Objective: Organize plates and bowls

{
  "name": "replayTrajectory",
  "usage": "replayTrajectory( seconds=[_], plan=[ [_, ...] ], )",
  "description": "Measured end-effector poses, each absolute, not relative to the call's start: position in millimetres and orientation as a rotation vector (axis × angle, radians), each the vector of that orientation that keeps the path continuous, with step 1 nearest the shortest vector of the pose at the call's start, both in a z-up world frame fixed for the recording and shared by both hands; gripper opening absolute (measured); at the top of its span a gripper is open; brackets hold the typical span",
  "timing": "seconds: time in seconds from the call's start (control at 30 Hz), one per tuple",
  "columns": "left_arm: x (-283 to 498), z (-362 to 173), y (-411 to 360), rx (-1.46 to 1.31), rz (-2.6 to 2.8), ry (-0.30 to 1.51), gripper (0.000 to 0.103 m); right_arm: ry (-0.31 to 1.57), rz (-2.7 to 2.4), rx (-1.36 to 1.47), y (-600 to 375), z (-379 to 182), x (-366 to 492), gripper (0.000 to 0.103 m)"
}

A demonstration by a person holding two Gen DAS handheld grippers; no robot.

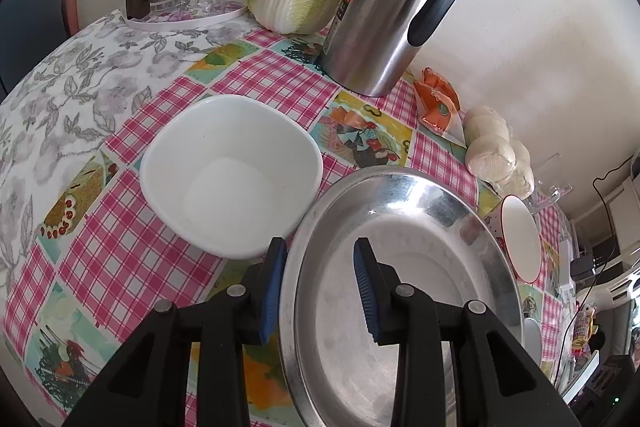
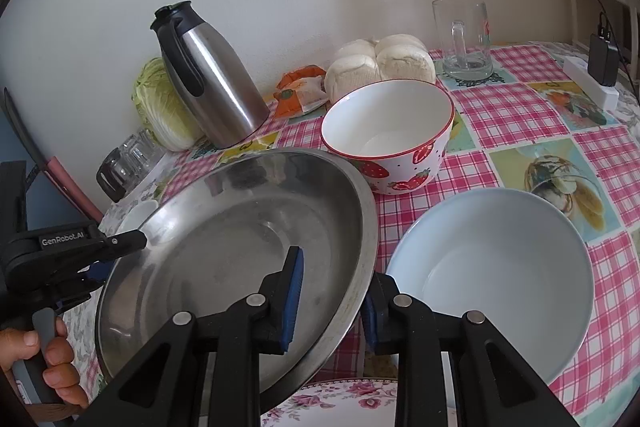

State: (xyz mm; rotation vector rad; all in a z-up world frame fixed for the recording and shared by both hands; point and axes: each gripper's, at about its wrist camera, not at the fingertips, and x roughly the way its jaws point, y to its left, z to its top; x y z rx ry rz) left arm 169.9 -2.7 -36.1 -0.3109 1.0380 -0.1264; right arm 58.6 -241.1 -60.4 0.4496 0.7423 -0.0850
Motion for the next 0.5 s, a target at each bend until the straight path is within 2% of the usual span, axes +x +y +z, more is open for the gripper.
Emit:
replayTrajectory(
  seconds=[0.27, 0.5],
  plan=[
    [171, -63, 2, -0.318, -0.095, 1.173, 0.035, 0.767, -0.098, 0.384, -237, -59, 60, 0.029],
    [172, -65, 5, -0.325, -0.088, 1.185, 0.035, 0.781, -0.101, 0.323, -230, -60, 60, 0.029]
  ],
)
